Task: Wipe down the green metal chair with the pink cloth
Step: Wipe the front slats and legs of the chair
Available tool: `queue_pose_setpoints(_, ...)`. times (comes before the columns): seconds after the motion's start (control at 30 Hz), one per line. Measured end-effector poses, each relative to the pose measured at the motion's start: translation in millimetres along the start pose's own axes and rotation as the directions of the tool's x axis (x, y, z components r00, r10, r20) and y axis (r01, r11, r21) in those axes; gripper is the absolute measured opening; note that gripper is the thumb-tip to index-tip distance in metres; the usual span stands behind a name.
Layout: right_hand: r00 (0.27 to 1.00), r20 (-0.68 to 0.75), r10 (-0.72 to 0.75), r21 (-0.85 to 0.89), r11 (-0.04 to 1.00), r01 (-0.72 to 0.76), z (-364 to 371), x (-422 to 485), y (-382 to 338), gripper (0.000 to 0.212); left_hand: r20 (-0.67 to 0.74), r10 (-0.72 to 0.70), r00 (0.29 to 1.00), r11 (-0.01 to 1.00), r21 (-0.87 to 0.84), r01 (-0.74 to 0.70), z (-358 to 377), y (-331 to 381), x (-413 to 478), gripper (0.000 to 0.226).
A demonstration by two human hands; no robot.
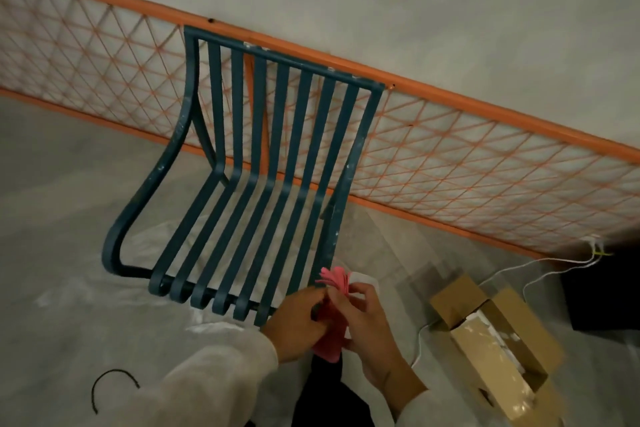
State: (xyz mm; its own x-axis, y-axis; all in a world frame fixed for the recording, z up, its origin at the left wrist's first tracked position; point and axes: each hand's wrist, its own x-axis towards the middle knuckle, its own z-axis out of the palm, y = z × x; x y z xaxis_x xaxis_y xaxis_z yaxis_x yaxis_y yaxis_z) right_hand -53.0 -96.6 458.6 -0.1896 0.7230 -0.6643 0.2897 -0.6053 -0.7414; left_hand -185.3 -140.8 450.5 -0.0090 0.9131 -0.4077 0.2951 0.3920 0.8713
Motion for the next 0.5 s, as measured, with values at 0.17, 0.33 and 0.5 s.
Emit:
queue_pose_setpoints(0.17,0.959,0.147,0.243,0.286,0.917,-0.277,-29.2,43.7,-2.4,0.035,0.051,0.05,0.997,0.999,0.013,-0.051,20.1,25.3,26.9,0.058)
queue_pose_setpoints(0.33,0.892,0.315,0.323,0.441,0.783,-0.439,-52.2,86.3,6.3,0.036,-0.061,-0.058,0.996,0.992,-0.117,0.05,45.2,22.0,60.2,0.038)
queue_pose_setpoints(0.5,0.975,0.174,0.14,-0.062,0.99,-0.131,-72.2,121.9,11.6,0.022,-0.427,-0.349,0.835,0.936,-0.204,0.287,50.5,-15.5,75.2,0.026)
